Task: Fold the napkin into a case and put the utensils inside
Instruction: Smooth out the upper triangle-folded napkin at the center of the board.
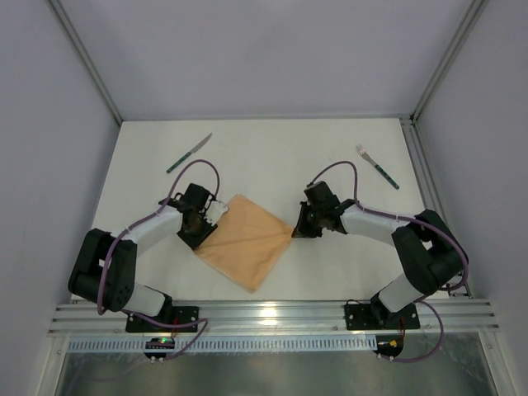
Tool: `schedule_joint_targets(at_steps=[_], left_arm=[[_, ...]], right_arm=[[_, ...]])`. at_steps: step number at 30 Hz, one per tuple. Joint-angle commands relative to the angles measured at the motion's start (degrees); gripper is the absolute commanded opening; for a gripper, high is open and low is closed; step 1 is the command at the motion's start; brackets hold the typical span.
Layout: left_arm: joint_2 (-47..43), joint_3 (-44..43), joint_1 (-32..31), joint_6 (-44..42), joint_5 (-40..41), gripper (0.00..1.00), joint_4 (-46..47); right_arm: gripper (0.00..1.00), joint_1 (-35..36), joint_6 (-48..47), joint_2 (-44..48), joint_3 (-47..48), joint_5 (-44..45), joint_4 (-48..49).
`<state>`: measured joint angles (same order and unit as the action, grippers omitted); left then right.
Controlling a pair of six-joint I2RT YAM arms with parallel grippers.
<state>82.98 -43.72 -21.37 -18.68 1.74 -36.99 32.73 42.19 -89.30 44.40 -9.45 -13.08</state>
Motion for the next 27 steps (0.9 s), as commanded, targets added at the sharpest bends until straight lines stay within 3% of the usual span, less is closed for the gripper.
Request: schedule_joint_targets(at_steps=[1, 13, 19, 27], left_arm=[[-0.8, 0.7, 0.1, -0.5, -0.8, 0.37, 2.1], [1.9, 2.9, 0.1, -2.3, 2.0, 0.33, 5.0], [2.0, 3.2, 0.1, -2.3, 3.3, 0.32, 5.5], [2.4, 3.3, 0.1, -2.2, 3.7, 0.32, 5.7]], right_arm=[[0.04, -0.6, -0.2, 0.2, -0.4, -1.4, 3.5], [0.04, -5.0, -3.4, -2.2, -2.5, -12.9, 15.9], [0.04, -6.8, -3.9, -2.0, -5.3, -12.5, 21.4], [0.15, -8.6, -4.4, -3.6, -6.7, -11.5, 24.4]])
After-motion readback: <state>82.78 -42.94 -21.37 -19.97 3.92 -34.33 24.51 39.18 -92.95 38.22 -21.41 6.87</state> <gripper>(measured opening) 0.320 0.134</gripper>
